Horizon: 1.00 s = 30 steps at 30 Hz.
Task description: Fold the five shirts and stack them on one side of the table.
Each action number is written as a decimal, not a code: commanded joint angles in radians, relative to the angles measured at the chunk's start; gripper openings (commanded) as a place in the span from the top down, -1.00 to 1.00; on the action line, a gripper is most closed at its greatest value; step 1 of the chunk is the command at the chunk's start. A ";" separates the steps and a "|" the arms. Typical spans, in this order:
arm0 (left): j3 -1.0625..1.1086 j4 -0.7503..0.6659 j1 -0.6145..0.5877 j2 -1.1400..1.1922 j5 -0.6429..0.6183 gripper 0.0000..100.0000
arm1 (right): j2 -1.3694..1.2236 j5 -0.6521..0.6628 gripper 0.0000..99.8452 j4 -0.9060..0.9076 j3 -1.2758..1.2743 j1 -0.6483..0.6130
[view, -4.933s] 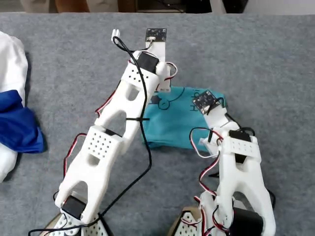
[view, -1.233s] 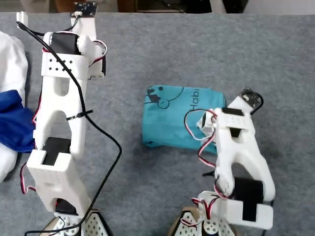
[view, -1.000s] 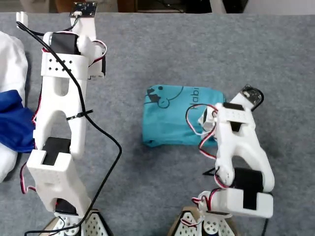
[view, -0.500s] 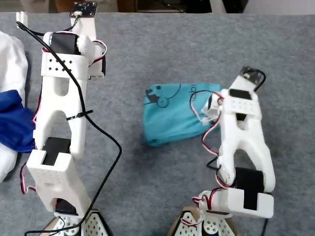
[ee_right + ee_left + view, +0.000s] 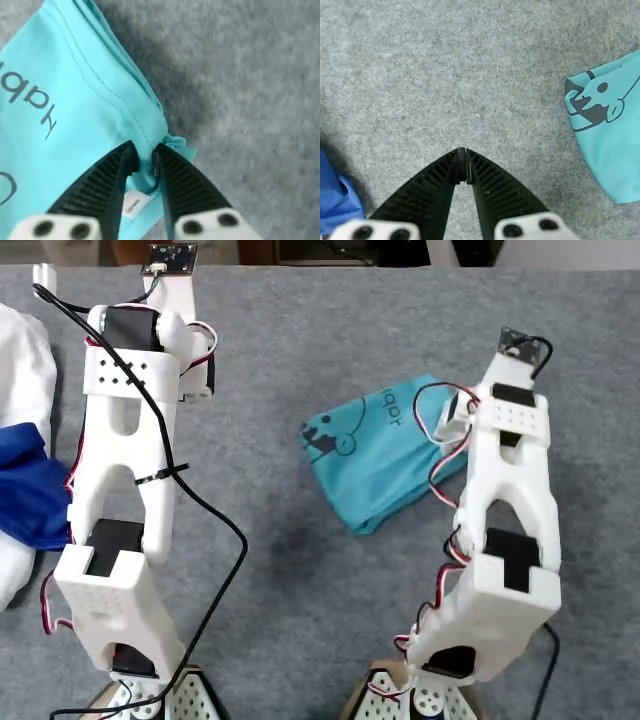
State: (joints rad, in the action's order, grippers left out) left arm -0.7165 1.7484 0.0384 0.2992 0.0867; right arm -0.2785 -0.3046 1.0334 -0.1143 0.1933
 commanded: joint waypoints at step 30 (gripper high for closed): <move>0.074 0.014 -0.008 -0.059 0.018 0.96 | -0.027 -0.486 0.47 0.069 0.088 -0.093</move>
State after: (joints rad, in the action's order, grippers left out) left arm -0.6398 1.7484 0.0384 0.2992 0.0959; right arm -0.2754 -0.7818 1.1439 -0.0729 0.1197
